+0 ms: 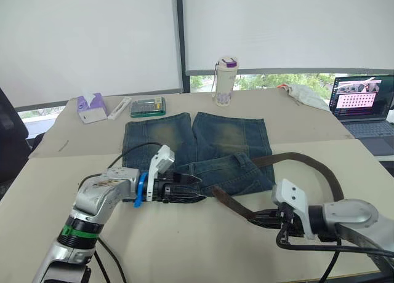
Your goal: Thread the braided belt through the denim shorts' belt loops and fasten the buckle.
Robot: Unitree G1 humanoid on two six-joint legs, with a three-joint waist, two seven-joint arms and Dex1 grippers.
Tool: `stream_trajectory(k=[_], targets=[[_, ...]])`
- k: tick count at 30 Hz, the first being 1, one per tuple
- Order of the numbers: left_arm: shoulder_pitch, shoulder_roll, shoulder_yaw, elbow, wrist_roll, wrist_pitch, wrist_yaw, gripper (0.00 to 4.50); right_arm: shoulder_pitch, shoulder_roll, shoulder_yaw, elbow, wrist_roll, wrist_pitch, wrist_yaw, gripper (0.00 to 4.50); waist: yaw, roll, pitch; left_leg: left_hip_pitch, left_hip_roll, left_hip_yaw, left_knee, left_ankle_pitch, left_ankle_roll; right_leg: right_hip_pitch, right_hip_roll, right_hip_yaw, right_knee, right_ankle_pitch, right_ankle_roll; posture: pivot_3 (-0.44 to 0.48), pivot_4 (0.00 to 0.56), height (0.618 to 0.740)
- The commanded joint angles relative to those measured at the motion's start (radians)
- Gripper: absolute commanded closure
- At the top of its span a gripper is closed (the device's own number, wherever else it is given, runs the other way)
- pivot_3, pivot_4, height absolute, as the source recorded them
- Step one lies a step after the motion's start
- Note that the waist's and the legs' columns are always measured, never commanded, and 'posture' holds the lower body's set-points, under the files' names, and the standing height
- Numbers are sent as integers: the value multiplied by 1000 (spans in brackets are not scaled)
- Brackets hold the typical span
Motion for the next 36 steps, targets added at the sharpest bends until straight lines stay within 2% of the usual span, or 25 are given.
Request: stream_trajectory(k=[1, 5, 8, 12, 13, 15, 16, 17, 19, 21, 23, 26, 30, 31, 36], targets=[[-49, 5, -25, -13, -7, 0, -25, 849, -35, -2, -16, -56, 42, 31, -4, 4500, 0, 0, 0, 0, 0, 0, 0, 0, 0, 0, 0, 0, 0, 0, 0, 0, 150, 740], [-71, 6, -57, -9, -3, -8, -53, 849, -50, -6, -21, -81, 53, 58, -13, 4500, 1, 0, 0, -1, 0, 0, 0, 0, -1, -1, 0, 0, -1, 0, 0, 0, 150, 740], [-83, 1, -108, 2, 31, -43, -81, 1577, -57, -4, -33, -102, 74, 80, -28, 4500, 2, 0, 0, -1, 0, 0, 0, 1, -1, -1, 0, 0, 0, 0, 0, 0, 150, 740], [-98, -26, -119, 17, 39, -59, -79, 2924, -60, 9, -50, -110, 95, 107, -64, 4500, 5, 0, 0, -2, 0, 0, 0, 1, -1, -1, -1, 0, -1, 0, 0, 0, 150, 740], [-101, -27, -122, 18, 38, -57, -84, 3393, -61, 17, -57, -108, 100, 111, -80, 4500, 5, 0, 0, -2, 0, 0, 0, 1, -1, -1, -1, 0, -1, 0, 0, 0, 150, 740], [-97, -19, -136, 21, 46, -62, -100, 3940, -53, 34, -93, -114, 129, 124, -109, 4500, 5, 0, 0, -2, 0, 0, 0, 1, -1, -1, 0, 0, -1, 0, 0, 0, 150, 740], [-94, -17, -139, 24, 50, -66, -104, 4320, -41, 41, -123, -123, 146, 135, -127, 3689, 5, 0, 0, -2, 0, 0, 0, 1, -1, -2, -1, 0, -1, 0, 0, 0, 150, 740], [-92, -19, -136, 31, 49, -61, -101, 4500, -25, 50, -160, -135, 157, 143, -150, 3414, 6, -1, 0, -2, 0, 0, 0, 1, -1, -2, -1, 0, 0, 0, 0, 0, 150, 740], [-94, -31, -124, 55, 44, -40, -79, 4500, 12, 77, -259, -162, 197, 165, -214, 2789, 10, 0, 0, -3, 0, 0, 0, 1, -1, -2, 0, 0, 0, 0, 0, 0, 150, 740], [-97, -64, -100, 81, 22, -14, -46, 4500, 82, 112, -414, -214, 307, 193, -276, 2092, 16, -1, 0, -3, 0, -1, 0, 1, -1, -3, 0, 0, 0, 0, -1, 0, 150, 740], [-117, -117, -67, 109, -17, 39, 4, 4500, 160, 137, -524, -267, 433, 195, -344, 2092, 24, -1, 1, -4, 0, -2, 0, 1, -1, -2, -1, 0, -1, 0, -1, 0, 150, 740], [-144, -180, -28, 132, -56, 109, 64, 4500, 240, 149, -578, -318, 584, 160, -464, 2092, 18, -4, 2, -4, 0, -1, 0, 1, -1, -1, -1, 1, -1, 1, 0, 0, 150, 740], [-224, -316, 87, 202, -176, 275, 197, 4500, 275, 219, -421, -350, 751, 56, -716, 2092, 12, -5, 3, -4, 0, -2, -1, 1, -1, 3, -1, 0, -1, 0, 1, 0, 150, 740], [-240, -336, 115, 214, -203, 308, 219, 4500, 274, 239, -383, -350, 756, 45, -761, 2092, 10, -5, 3, -4, 0, -2, -1, 1, -1, 3, -1, 0, -1, -3, 6, 0, 150, 740], [-275, -354, 182, 224, -303, 431, 250, 4500, 259, 358, -232, -311, 710, -25, -900, 2092, -4, -3, 2, -3, 0, -2, -1, 2, -4, 2, 1, 1, 0, -4, 8, 0, 150, 740]])
